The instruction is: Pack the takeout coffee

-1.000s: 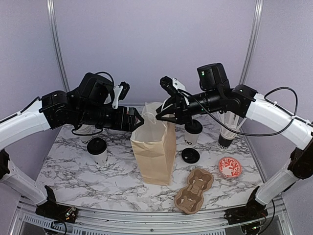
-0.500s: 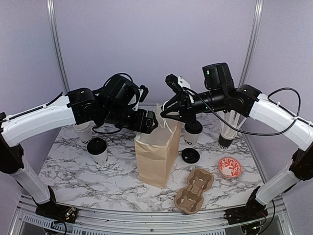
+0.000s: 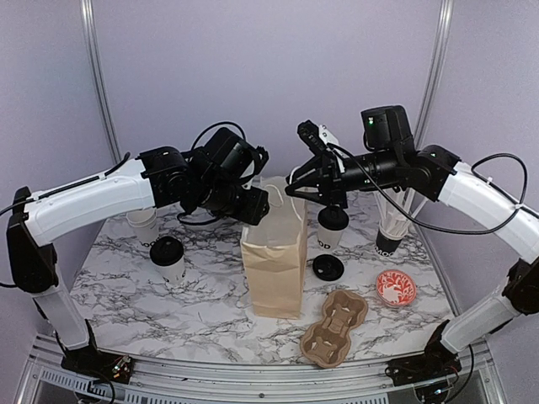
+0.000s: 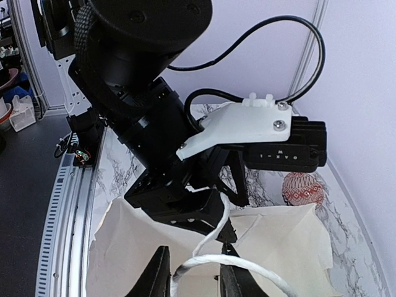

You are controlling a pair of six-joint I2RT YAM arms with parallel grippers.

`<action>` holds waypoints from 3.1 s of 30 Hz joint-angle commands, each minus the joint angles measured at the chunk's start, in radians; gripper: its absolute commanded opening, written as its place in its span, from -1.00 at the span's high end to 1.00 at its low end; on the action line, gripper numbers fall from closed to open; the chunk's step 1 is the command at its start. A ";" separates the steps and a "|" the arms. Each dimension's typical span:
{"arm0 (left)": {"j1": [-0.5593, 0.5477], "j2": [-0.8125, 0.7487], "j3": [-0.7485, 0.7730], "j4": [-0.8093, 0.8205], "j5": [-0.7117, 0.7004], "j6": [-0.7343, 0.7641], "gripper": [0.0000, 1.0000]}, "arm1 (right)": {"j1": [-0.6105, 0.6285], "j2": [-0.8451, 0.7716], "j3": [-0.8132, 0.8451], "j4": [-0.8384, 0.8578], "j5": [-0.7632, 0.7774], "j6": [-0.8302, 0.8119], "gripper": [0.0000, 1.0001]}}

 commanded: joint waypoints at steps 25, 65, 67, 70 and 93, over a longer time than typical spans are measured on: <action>0.167 -0.194 -0.115 -0.071 0.336 0.381 1.00 | -0.049 -0.240 -0.412 -0.313 0.090 -0.480 0.19; 0.179 -0.186 -0.162 -0.089 0.418 0.367 1.00 | 0.238 0.031 -0.542 -0.398 0.471 -0.953 0.04; 0.181 -0.187 -0.164 -0.089 0.417 0.365 1.00 | 0.246 0.041 -0.541 -0.406 0.471 -0.954 0.06; 0.181 -0.187 -0.167 -0.088 0.418 0.363 1.00 | 0.257 0.046 -0.544 -0.405 0.476 -0.951 0.08; 0.188 -0.186 -0.185 -0.088 0.433 0.363 1.00 | 0.281 0.039 -0.359 -0.557 0.362 -0.849 0.58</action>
